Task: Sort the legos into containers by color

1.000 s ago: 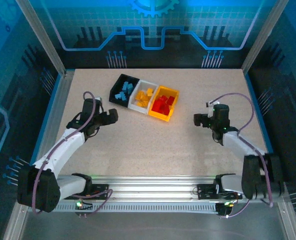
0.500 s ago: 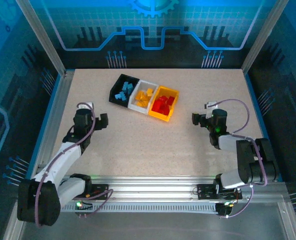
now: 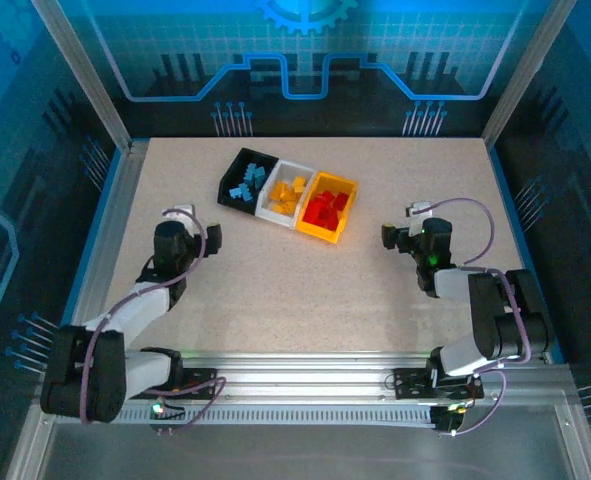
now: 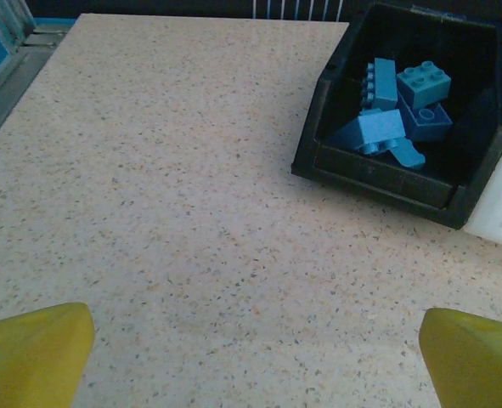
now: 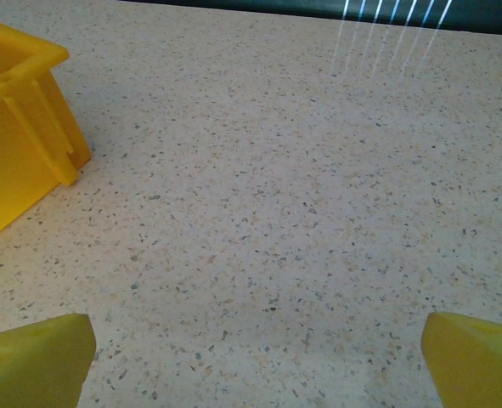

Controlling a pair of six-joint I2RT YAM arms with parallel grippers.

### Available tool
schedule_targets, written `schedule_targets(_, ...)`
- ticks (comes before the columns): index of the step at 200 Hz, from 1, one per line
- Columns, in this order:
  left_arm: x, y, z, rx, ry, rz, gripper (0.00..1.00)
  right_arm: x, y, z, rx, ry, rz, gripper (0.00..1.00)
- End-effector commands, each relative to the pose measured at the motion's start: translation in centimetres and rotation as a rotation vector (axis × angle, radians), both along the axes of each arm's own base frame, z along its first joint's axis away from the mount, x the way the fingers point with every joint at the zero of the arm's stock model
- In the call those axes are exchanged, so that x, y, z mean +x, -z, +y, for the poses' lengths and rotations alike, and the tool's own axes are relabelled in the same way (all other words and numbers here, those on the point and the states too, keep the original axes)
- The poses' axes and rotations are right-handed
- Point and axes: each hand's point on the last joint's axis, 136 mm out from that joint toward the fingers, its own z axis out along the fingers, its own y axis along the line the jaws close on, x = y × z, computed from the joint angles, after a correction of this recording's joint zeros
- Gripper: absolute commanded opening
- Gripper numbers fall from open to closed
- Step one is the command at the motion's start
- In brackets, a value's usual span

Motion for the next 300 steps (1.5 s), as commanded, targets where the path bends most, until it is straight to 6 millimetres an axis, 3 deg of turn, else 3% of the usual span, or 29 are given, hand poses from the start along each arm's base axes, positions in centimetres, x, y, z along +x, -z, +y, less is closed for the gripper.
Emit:
schedule_targets(1,1.3,-0.4,0.0,-0.001,0.024,-0.067,0.99,0.3,-0.7,0.4,-0.009,-0.023,-0.040,1.00)
schedule_targets(26,2.0,0.8,-0.3,-0.012,0.038,-0.064,0.99,0.4,-0.7,0.4,0.002,-0.031,-0.039,1.00)
schedule_targets(68,3.6,0.9,-1.3,-0.012,0.097,-0.099,0.99,0.4,-0.8,0.3,0.003,-0.030,-0.039,1.00)
schedule_targets(121,3.2,2.7,-0.4,-0.058,0.083,-0.126,0.99,0.4,-0.8,0.4,0.005,-0.030,-0.039,1.00)
schedule_targets(300,3.4,2.7,0.1,-0.057,0.059,-0.129,0.99,0.4,-0.8,0.4,0.003,-0.031,-0.040,1.00)
